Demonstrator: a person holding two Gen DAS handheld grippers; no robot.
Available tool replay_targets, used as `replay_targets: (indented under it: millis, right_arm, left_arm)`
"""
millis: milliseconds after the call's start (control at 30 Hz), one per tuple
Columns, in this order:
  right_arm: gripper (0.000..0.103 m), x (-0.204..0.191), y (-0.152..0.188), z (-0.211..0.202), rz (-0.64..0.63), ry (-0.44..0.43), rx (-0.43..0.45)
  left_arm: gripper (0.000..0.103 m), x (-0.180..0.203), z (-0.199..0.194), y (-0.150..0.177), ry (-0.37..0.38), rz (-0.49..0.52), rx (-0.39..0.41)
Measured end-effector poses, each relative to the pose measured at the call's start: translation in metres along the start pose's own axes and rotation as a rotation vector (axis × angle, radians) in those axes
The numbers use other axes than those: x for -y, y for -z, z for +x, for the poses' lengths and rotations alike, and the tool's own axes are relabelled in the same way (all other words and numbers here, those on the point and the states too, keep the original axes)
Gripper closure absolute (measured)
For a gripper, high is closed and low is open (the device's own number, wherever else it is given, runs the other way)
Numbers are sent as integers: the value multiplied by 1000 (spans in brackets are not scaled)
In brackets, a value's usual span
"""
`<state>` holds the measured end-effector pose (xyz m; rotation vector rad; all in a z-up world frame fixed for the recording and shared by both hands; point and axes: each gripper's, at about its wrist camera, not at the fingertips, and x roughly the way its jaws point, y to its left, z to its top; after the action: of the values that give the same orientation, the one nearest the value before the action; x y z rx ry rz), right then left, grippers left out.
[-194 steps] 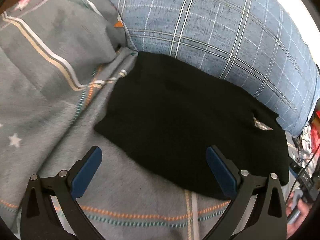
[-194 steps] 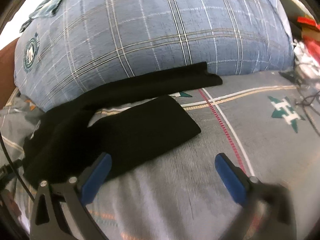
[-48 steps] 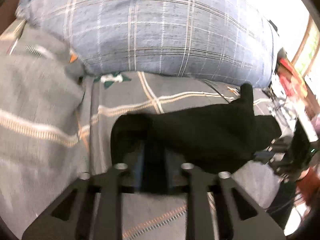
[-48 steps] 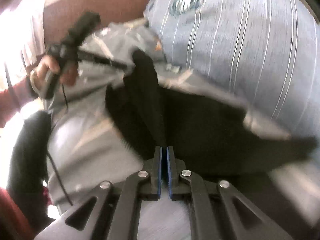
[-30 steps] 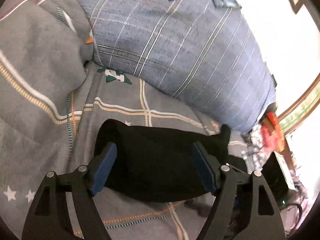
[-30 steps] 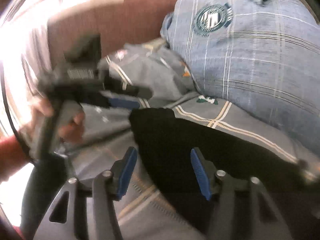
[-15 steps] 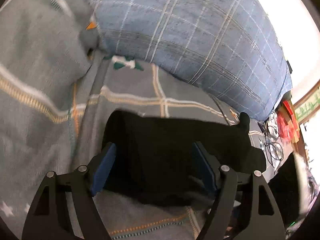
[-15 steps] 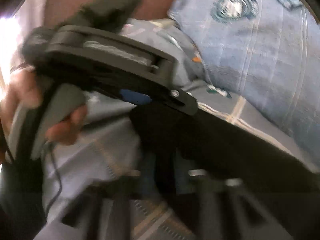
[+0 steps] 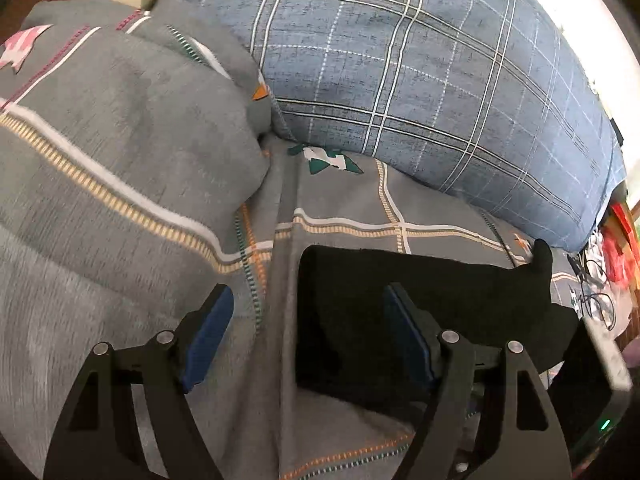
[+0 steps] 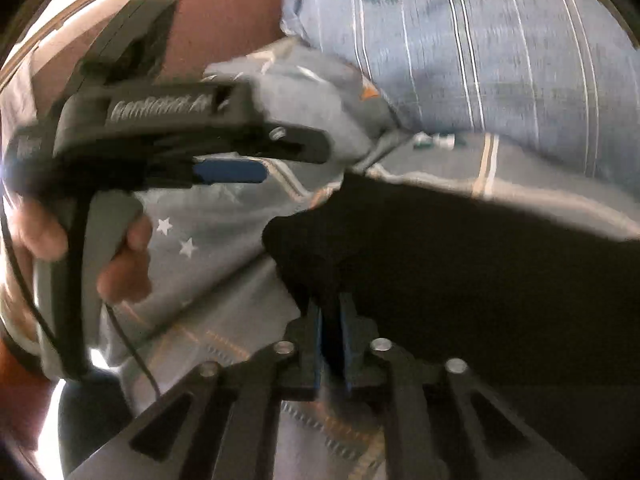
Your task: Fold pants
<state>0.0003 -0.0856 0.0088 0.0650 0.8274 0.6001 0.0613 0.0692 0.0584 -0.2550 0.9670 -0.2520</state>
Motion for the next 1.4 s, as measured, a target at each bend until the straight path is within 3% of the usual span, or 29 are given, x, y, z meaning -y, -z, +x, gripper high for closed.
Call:
replay_targets:
  millis: [67, 100, 200, 267, 500, 700, 833, 1000, 1033, 1100, 1133, 1300, 1400]
  right_arm:
    - [74, 4, 0, -14, -3, -22, -17]
    - [73, 8, 2, -31, -10, -10, -5]
    - [68, 25, 12, -80, -8, 54, 61]
    - [53, 51, 19, -120, 48, 130, 115]
    - [48, 172, 53, -214, 334, 353, 182]
    - [48, 271, 63, -237, 532, 455, 190]
    - [48, 319, 65, -235, 621, 432, 181]
    - [48, 346, 58, -227, 649, 402, 231]
    - [51, 351, 57, -225, 658, 401, 237]
    - [91, 355, 47, -214, 671, 406, 225]
    - [96, 357, 47, -211, 686, 393, 218]
    - [96, 311, 64, -283, 638, 408, 392]
    - [96, 270, 85, -335, 583, 442, 421]
  left_arm:
    - [26, 5, -7, 0, 11, 8, 18]
    - [26, 11, -11, 0, 19, 19, 29]
    - [26, 35, -17, 0, 44, 65, 50]
    - [26, 58, -15, 1, 69, 99, 47]
    - [26, 121, 17, 16, 167, 165, -32]
    - [26, 160, 43, 31, 204, 193, -91]
    - [26, 177, 49, 33, 198, 216, -81]
    - [26, 183, 58, 34, 189, 221, -100]
    - [26, 182, 59, 34, 189, 215, -102]
    - [26, 180, 60, 35, 194, 197, -108]
    - [26, 180, 59, 35, 195, 192, -108]
    - [26, 179, 51, 36, 206, 196, -98]
    - [26, 176, 47, 38, 205, 196, -92]
